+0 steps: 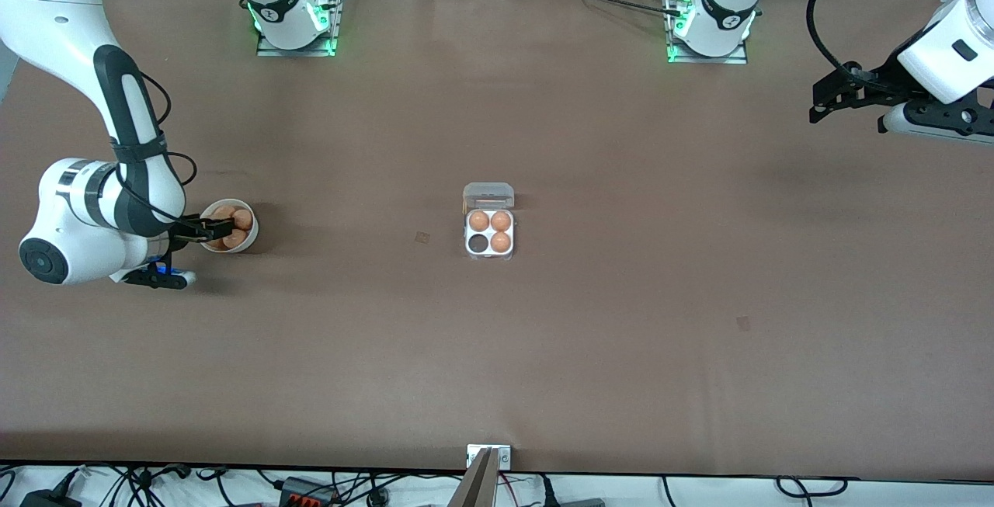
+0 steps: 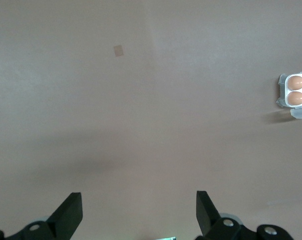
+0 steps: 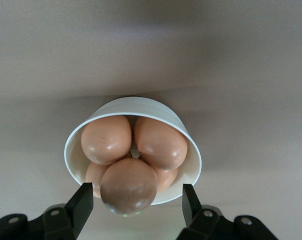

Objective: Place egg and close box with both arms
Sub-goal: 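Grasp one brown egg from the bowl with the right gripper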

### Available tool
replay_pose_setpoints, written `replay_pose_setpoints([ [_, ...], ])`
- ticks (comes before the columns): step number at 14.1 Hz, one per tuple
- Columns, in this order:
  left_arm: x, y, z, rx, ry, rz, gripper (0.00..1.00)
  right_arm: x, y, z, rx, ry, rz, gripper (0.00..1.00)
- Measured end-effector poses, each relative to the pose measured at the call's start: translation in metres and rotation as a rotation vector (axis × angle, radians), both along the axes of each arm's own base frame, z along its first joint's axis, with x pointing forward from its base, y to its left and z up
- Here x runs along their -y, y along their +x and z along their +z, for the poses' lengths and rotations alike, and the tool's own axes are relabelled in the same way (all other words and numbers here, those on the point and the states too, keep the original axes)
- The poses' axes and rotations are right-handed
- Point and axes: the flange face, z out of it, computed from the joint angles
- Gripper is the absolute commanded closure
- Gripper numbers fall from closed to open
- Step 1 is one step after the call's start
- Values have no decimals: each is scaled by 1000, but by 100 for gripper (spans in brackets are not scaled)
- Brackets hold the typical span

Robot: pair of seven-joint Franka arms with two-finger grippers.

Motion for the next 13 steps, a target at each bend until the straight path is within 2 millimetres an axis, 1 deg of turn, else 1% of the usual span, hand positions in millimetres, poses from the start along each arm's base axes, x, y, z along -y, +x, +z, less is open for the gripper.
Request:
replay_pose_setpoints([
  [2, 0, 0, 0, 0, 0, 0, 0, 0, 0, -2, -4, 0, 0, 52],
  [4, 0, 0, 0, 0, 0, 0, 0, 0, 0, -2, -3, 2, -1, 74],
  [5, 0, 0, 0, 0, 0, 0, 0, -1, 0, -2, -3, 3, -1, 84],
  [6, 0, 0, 0, 0, 0, 0, 0, -1, 0, -2, -3, 3, -1, 88],
  [9, 0, 0, 0, 0, 0, 1, 0, -1, 1, -1, 0, 4, 0, 88],
  [11, -1, 0, 0, 0, 0, 1, 0, -4, 6, 7, 15, 6, 6, 88],
  [12, -1, 0, 0, 0, 0, 1, 0, -11, 13, 18, 27, 15, 18, 88],
  [13, -1, 0, 0, 0, 0, 1, 0, -25, 24, 37, 46, 30, 39, 88],
])
